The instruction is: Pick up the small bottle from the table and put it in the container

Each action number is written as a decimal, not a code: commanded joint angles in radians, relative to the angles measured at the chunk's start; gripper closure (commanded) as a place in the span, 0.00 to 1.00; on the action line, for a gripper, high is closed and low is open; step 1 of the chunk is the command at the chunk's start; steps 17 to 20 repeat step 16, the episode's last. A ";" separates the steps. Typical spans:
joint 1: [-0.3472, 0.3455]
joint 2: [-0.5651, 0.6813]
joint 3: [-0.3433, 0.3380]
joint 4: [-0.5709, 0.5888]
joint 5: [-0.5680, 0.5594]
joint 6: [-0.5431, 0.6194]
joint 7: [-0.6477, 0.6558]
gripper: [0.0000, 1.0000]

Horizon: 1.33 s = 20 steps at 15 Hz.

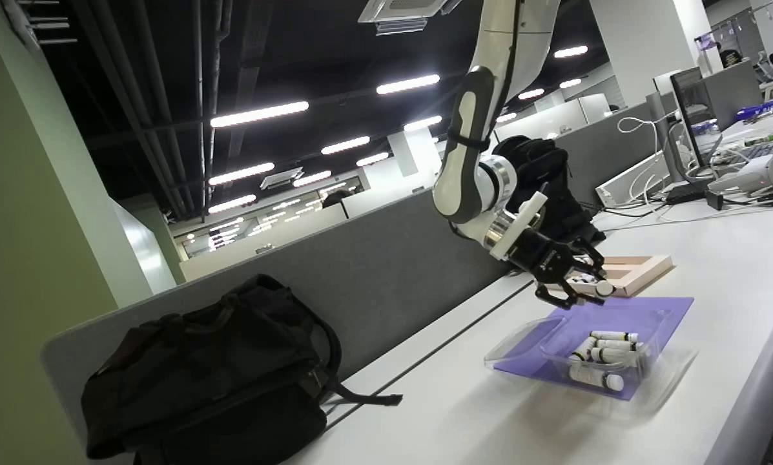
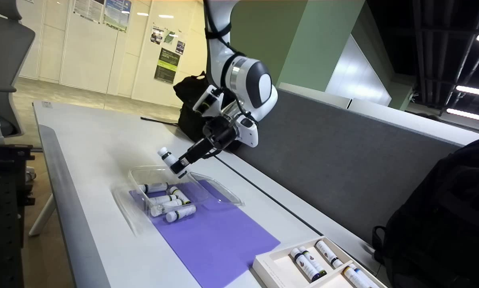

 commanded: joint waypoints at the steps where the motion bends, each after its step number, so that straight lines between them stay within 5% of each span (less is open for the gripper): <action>1: 0.010 0.054 -0.005 0.069 -0.025 -0.109 -0.001 0.39; 4: -0.008 0.038 0.001 0.082 -0.009 -0.159 -0.063 0.18; 7: -0.031 -0.037 -0.002 0.041 0.034 -0.047 -0.110 0.01; 13: -0.115 -0.152 -0.012 -0.012 0.228 0.107 -0.169 0.00; 20: -0.111 -0.119 -0.016 0.029 0.209 0.082 -0.165 0.00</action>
